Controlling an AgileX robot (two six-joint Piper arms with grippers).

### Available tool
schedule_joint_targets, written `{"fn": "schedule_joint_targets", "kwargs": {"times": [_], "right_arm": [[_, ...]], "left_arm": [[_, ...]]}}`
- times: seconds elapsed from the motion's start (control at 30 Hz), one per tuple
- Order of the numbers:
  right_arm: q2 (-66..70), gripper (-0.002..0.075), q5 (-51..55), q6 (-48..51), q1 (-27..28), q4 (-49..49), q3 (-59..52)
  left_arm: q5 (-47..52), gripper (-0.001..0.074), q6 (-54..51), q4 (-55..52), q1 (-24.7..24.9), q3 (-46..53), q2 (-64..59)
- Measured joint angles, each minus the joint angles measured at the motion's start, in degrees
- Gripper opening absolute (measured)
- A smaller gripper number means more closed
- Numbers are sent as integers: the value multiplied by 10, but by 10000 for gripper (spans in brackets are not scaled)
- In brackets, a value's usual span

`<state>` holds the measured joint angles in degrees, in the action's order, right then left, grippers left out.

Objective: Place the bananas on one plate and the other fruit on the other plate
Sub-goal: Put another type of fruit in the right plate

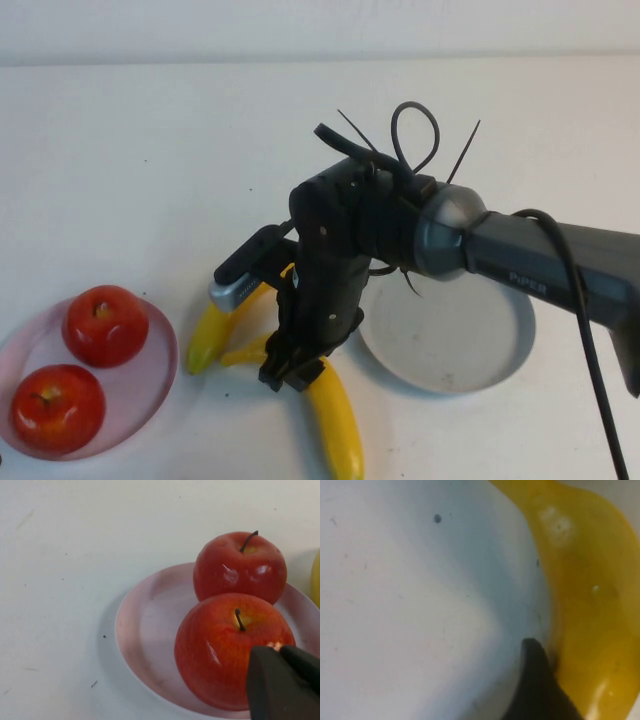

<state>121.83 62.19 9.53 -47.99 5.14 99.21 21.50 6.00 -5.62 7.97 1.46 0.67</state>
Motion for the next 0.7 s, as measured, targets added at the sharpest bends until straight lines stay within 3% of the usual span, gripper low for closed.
{"fn": "schedule_joint_targets", "kwargs": {"times": [0.2,0.37,0.53,0.7], "right_arm": [[8,308,0,-2,-3,-7,0],[-3,308,6,-15,-5,-6,1],[-69,308,15,-78,1,-20,1],[-107,308,20,-157,46,-63,2]], "left_arm": [[0,4,0,0,0,0,0],[0,4,0,0,0,0,0],[0,4,0,0,0,0,0],[0,4,0,-1,0,0,0]]}}
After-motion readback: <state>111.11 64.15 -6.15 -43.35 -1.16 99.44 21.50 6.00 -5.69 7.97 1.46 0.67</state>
